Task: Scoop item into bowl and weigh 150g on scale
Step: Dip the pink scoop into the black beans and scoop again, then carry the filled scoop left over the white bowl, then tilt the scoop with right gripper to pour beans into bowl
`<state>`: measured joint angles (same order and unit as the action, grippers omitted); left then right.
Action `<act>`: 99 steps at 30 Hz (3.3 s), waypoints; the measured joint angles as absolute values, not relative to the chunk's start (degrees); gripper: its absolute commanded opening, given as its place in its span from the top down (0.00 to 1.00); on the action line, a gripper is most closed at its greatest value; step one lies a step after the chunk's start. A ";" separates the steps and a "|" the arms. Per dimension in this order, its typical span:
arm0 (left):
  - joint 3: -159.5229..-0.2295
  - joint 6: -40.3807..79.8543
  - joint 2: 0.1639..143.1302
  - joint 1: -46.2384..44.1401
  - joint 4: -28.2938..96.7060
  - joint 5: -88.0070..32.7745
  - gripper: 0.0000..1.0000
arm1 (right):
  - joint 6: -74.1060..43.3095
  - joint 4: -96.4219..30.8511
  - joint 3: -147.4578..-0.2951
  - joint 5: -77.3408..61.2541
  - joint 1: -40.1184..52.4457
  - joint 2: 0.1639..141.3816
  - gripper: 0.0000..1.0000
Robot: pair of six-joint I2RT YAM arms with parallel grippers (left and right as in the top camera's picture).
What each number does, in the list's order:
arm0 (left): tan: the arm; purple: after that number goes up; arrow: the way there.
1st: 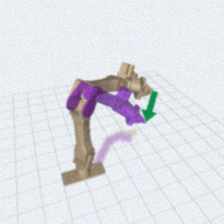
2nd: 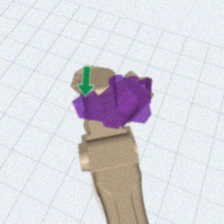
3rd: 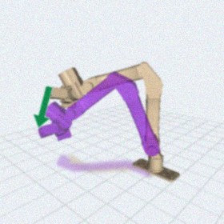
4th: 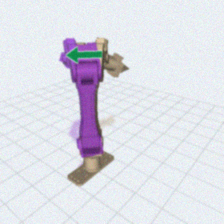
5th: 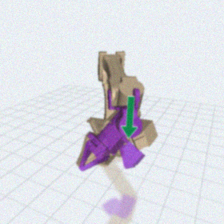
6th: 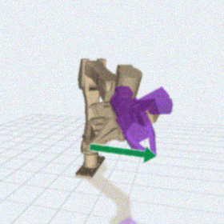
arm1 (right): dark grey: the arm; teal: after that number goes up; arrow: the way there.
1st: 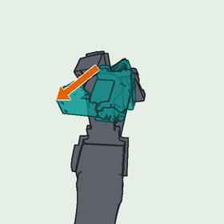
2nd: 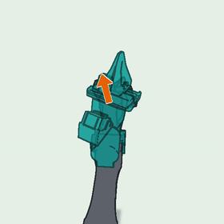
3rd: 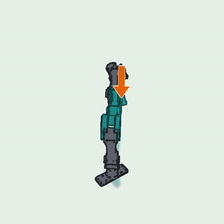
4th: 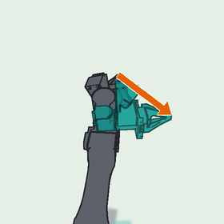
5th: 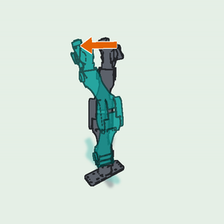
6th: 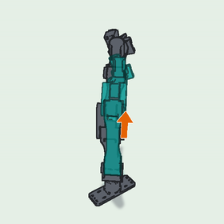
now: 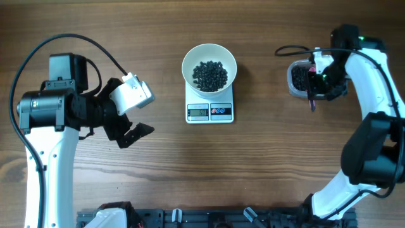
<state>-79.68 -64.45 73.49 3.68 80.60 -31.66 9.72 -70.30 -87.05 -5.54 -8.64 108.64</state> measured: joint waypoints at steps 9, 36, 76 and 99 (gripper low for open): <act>-79.68 -64.45 73.49 3.68 80.60 -31.66 0.00 | 9.69 -69.84 -87.05 -14.28 -15.11 108.64 0.96; -79.68 -64.45 73.49 3.68 80.60 -31.66 0.00 | 12.80 -71.26 -87.05 -27.70 -21.93 108.64 0.96; -79.68 -64.45 73.49 3.68 80.60 -31.66 0.00 | 23.42 -71.77 -87.05 -56.53 -6.26 99.68 0.96; -79.68 -64.45 73.49 3.68 80.60 -31.64 0.00 | 15.07 -53.91 -87.05 -22.11 22.28 99.68 0.96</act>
